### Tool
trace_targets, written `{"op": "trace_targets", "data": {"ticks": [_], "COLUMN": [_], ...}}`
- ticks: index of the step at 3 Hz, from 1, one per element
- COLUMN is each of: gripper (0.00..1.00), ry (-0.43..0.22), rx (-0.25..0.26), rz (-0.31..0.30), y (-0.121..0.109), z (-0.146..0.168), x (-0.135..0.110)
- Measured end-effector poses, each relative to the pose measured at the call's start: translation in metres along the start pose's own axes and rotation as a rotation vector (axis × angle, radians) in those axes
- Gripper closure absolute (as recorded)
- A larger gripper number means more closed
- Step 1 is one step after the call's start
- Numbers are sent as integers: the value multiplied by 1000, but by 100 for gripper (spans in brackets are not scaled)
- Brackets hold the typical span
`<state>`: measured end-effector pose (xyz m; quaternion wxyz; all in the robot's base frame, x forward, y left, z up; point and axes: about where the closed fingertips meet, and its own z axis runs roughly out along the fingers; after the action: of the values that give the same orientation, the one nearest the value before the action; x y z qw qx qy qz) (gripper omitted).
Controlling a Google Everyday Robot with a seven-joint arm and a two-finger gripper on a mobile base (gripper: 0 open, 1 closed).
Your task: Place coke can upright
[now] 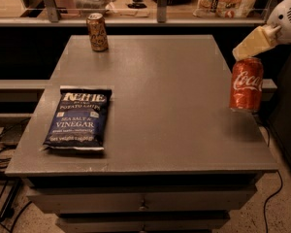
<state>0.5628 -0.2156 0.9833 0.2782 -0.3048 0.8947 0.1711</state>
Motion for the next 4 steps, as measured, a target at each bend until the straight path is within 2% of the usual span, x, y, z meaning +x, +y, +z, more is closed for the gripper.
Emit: {"op": "trace_targets", "data": {"ticks": [1, 2, 3, 4], "gripper": [100, 100, 100, 100], "ry": [1, -73, -202, -331], "rx": [17, 47, 92, 116], "rz": [-24, -106, -207, -293], "y": [2, 14, 20, 26], "z": [3, -3, -8, -10], "x": [-3, -9, -23, -36]}}
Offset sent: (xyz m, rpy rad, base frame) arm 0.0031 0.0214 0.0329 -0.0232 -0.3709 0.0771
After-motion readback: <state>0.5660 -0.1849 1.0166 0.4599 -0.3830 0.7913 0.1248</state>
